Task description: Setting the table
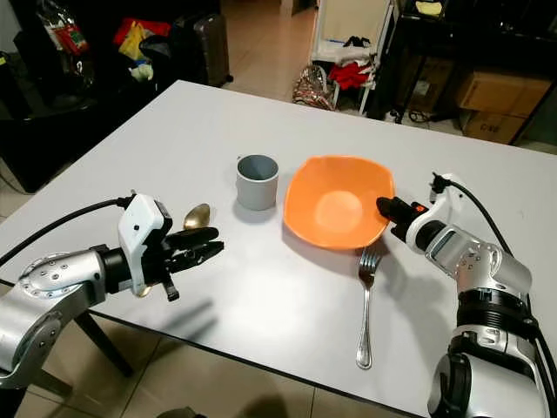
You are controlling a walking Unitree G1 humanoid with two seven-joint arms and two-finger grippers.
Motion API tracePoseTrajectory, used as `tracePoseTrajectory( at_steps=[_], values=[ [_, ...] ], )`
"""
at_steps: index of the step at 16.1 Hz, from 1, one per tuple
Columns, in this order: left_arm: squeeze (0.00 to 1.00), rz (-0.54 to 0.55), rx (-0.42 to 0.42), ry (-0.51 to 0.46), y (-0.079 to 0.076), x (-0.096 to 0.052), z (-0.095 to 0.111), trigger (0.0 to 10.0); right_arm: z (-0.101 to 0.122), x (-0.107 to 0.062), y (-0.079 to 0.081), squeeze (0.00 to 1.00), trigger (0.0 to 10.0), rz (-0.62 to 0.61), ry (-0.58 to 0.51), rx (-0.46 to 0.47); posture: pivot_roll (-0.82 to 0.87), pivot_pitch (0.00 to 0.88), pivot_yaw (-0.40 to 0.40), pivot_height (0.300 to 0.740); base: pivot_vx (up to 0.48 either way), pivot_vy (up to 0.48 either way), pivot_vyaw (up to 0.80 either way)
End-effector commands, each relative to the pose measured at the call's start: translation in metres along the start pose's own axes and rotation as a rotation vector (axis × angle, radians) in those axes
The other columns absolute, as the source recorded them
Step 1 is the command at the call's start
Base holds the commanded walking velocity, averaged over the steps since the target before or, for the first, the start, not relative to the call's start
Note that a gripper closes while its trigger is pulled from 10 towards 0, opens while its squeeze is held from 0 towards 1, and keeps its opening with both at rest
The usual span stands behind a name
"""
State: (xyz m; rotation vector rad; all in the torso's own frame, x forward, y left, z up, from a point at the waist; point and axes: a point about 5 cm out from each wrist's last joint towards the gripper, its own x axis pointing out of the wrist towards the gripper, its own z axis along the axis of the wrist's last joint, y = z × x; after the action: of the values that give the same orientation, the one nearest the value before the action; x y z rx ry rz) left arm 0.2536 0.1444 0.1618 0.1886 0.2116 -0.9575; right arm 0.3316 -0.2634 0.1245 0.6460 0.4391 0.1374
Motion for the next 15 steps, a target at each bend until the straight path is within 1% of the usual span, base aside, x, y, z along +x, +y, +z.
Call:
tracePoseTrajectory(
  at_steps=[1,4,6,7,8,9,12,14,15],
  values=[
    [0.0,-0.02,0.026,-0.004,-0.002,0.001,0.006,10.0,0.002,0.002,0.002,0.0,10.0,0.009,-0.021,0.022,0.01,0.0,-0.008,0.74,0.0,0.0,0.0],
    [0.0,-0.021,0.033,0.002,-0.001,-0.001,0.006,10.0,-0.003,0.009,0.003,0.0,10.0,0.032,-0.012,0.114,0.02,0.0,-0.007,0.74,0.0,0.0,0.0],
    [0.0,-0.018,0.037,0.007,0.0,-0.001,0.006,10.0,-0.005,0.012,0.003,0.02,10.0,0.036,-0.012,0.146,0.02,0.0,-0.009,0.74,0.0,0.0,0.0],
    [0.0,-0.017,0.037,0.007,0.0,-0.001,0.007,10.0,-0.006,0.013,0.002,0.12,10.0,0.031,-0.013,0.155,0.02,0.0,-0.011,0.74,0.0,0.0,0.0],
    [0.0,-0.016,0.037,0.006,0.0,-0.001,0.007,10.0,-0.006,0.014,0.002,0.52,10.0,0.031,-0.014,0.163,0.02,0.0,-0.011,0.74,0.0,0.0,0.0],
    [0.0,-0.014,0.038,0.007,-0.001,-0.001,0.007,10.0,-0.006,0.014,0.001,1.0,10.0,0.026,-0.013,0.166,0.02,0.0,-0.015,0.74,0.0,0.0,0.0],
    [0.0,-0.012,0.037,0.006,-0.001,-0.001,0.007,10.0,-0.005,0.012,-0.002,1.0,10.0,0.025,-0.011,0.171,0.02,0.0,-0.015,0.74,0.0,0.0,0.0],
    [0.0,-0.015,0.038,0.009,-0.002,-0.001,0.006,10.0,-0.003,0.008,-0.006,1.0,10.0,0.017,-0.021,0.169,0.02,0.0,-0.016,0.74,0.0,0.0,0.0],
    [0.0,-0.014,0.036,0.008,-0.002,-0.001,0.006,10.0,-0.002,0.003,-0.007,1.0,10.0,0.04,-0.028,0.165,0.02,0.0,-0.018,0.74,0.0,0.0,0.0]
  ],
)
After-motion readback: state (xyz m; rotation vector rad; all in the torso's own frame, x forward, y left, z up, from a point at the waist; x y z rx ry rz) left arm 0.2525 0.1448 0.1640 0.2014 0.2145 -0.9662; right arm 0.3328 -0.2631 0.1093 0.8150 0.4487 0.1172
